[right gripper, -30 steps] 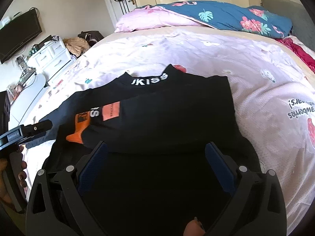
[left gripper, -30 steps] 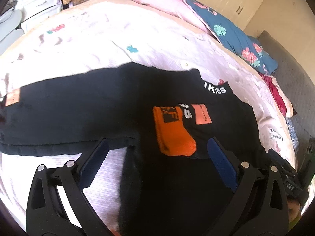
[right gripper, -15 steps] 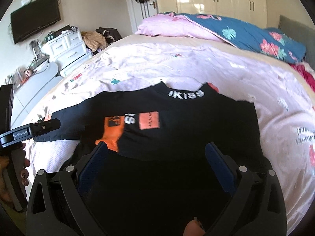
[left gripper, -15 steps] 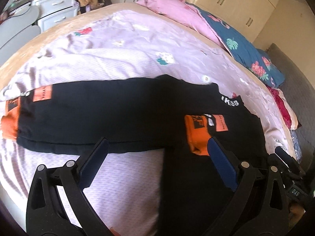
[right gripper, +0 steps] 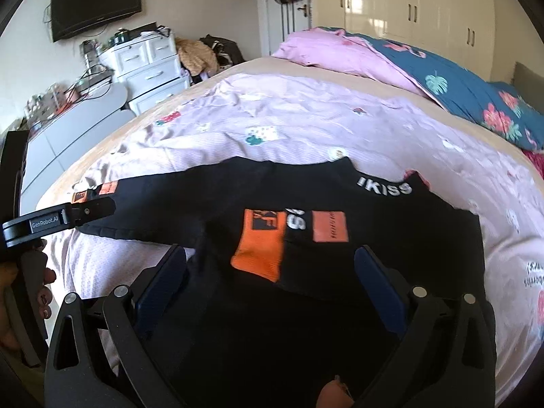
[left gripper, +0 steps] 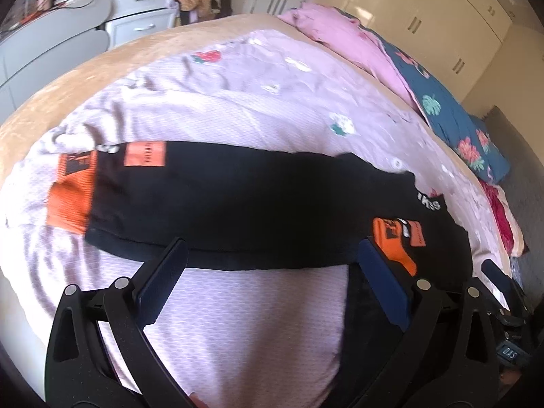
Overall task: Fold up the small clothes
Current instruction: 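Move the left tool to the other orange cuff and grasp it, then lift the sleeve with the left tool and carry it across the shirt body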
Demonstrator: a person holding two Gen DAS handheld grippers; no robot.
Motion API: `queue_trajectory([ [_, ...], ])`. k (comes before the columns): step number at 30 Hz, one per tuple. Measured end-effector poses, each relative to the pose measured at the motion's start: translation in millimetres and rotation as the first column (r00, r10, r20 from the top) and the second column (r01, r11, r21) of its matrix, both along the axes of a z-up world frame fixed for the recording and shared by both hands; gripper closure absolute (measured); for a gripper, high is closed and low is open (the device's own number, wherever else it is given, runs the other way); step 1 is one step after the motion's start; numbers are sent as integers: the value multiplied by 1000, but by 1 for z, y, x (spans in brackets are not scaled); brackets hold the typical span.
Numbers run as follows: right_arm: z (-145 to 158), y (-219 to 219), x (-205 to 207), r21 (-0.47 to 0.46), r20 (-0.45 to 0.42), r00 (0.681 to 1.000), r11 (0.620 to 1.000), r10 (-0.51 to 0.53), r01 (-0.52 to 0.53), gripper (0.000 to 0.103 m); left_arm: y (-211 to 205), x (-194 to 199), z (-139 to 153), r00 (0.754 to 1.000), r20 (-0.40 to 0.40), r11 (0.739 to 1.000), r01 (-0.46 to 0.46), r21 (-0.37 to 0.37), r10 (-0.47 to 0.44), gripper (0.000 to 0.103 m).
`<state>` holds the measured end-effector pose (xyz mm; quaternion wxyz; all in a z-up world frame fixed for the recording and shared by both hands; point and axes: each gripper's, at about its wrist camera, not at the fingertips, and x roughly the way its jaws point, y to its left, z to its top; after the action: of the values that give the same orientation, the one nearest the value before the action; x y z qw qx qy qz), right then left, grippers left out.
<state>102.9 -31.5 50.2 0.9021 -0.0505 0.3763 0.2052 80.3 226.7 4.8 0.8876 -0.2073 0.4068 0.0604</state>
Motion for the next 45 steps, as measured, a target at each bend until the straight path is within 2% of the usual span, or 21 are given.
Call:
queue_trajectory([
  [2, 2, 8, 0, -3, 5, 1000, 1000, 16, -16, 4, 7, -3, 0, 1000, -1, 1000, -18, 22, 18, 9],
  [18, 3, 76, 4, -37, -4, 990, 989, 142, -142, 4, 72, -25, -24, 983, -37, 984, -179, -22, 178, 9],
  [28, 2, 104, 2, -29, -12, 983, 983, 183, -183, 4, 113, -44, -42, 957, -52, 954, -289, -76, 285, 9],
  [35, -11, 96, -3, -26, -49, 985, 985, 167, -168, 4, 128, -49, -49, 941, -9, 932, -336, -138, 338, 11],
  [36, -14, 92, -3, -21, -60, 986, 987, 158, -160, 4, 129, -49, -48, 939, 0, 930, -340, -138, 343, 18],
  [37, -16, 87, -3, -17, -71, 986, 989, 148, -149, 4, 129, -48, -47, 938, 10, 929, -343, -139, 348, 32],
  [39, -19, 80, -3, -17, -80, 988, 991, 130, -132, 4, 132, -47, -48, 931, 21, 921, -358, -156, 365, 51],
  [41, -20, 73, -2, -16, -85, 990, 993, 115, -117, 4, 134, -43, -49, 928, 21, 918, -364, -158, 372, 63],
  [43, -20, 65, -1, -11, -87, 992, 995, 96, -98, 4, 135, -39, -48, 932, 17, 922, -355, -152, 362, 92],
  [45, -19, 57, -1, -8, -87, 993, 997, 78, -79, 4, 134, -38, -43, 937, 28, 928, -339, -156, 347, 94],
])
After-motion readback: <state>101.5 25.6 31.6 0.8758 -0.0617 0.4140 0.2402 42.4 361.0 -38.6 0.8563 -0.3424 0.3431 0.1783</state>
